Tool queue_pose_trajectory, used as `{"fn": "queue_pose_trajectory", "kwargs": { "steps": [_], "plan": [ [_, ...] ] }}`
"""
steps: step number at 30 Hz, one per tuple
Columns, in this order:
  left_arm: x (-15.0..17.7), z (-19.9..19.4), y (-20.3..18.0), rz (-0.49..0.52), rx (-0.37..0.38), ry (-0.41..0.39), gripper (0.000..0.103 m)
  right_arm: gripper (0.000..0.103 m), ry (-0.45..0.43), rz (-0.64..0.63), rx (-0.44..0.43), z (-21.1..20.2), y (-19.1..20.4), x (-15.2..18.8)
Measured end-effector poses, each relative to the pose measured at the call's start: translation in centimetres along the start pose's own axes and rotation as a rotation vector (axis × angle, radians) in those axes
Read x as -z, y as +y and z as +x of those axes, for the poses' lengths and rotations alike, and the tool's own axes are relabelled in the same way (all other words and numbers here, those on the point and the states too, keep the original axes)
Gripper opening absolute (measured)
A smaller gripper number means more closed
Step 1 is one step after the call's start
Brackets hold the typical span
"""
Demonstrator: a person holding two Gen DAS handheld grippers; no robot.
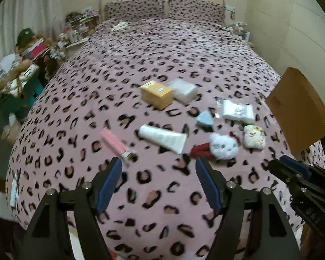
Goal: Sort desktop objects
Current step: 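Move both open tools back over the remaining items on the bed, then grasp the pink hair roller with the left tool while the right tool grasps the Hello Kitty plush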
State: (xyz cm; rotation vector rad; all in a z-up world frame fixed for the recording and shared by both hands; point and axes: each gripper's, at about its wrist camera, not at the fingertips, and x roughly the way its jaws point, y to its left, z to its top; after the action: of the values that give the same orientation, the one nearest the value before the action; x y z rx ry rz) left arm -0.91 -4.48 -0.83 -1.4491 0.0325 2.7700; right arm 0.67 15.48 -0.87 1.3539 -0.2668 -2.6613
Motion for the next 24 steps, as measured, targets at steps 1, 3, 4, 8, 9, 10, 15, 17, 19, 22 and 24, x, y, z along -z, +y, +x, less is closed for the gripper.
{"fn": "queue_pose_trajectory", "kwargs": {
  "steps": [1, 3, 4, 8, 9, 10, 15, 17, 19, 22, 24],
  "plan": [
    [0.4, 0.1, 0.6, -0.011, -0.008, 0.005, 0.072, 0.029, 0.000, -0.011, 0.006, 0.2, 0.4, 0.4],
    [1.3, 0.5, 2.2, -0.044, -0.028, 0.019, 0.072, 0.029, 0.000, -0.027, 0.014, 0.5, 0.8, 1.1],
    [1.7, 0.8, 3.2, -0.062, -0.038, 0.027, 0.072, 0.029, 0.001, -0.030, 0.016, 0.8, 0.9, 1.5],
    [3.3, 2.5, 7.0, -0.139, -0.076, 0.070, 0.074, 0.029, 0.001, -0.021, 0.018, 1.8, 0.9, 2.9],
    [3.6, 3.0, 7.9, -0.154, -0.085, 0.081, 0.075, 0.029, 0.004, -0.019, 0.026, 2.2, 0.9, 3.3],
    [3.8, 3.6, 8.7, -0.171, -0.096, 0.095, 0.077, 0.029, 0.008, -0.017, 0.031, 2.5, 0.7, 3.5],
    [3.5, 5.6, 10.8, -0.226, -0.108, 0.121, 0.079, 0.029, 0.046, 0.002, 0.043, 4.2, -0.1, 3.7],
    [2.9, 6.4, 10.8, -0.234, -0.103, 0.124, 0.079, 0.029, 0.042, 0.008, 0.046, 4.5, -0.4, 3.5],
    [2.2, 7.3, 10.5, -0.229, -0.098, 0.131, 0.080, 0.029, 0.032, 0.010, 0.043, 4.7, -0.6, 3.3],
    [0.9, 9.2, 9.4, -0.214, -0.092, 0.142, 0.083, 0.029, 0.026, 0.019, 0.047, 5.2, -1.0, 3.1],
    [0.0, 10.7, 8.9, -0.207, -0.089, 0.154, 0.087, 0.029, 0.031, 0.035, 0.038, 5.8, -1.5, 3.0]
  ]
}}
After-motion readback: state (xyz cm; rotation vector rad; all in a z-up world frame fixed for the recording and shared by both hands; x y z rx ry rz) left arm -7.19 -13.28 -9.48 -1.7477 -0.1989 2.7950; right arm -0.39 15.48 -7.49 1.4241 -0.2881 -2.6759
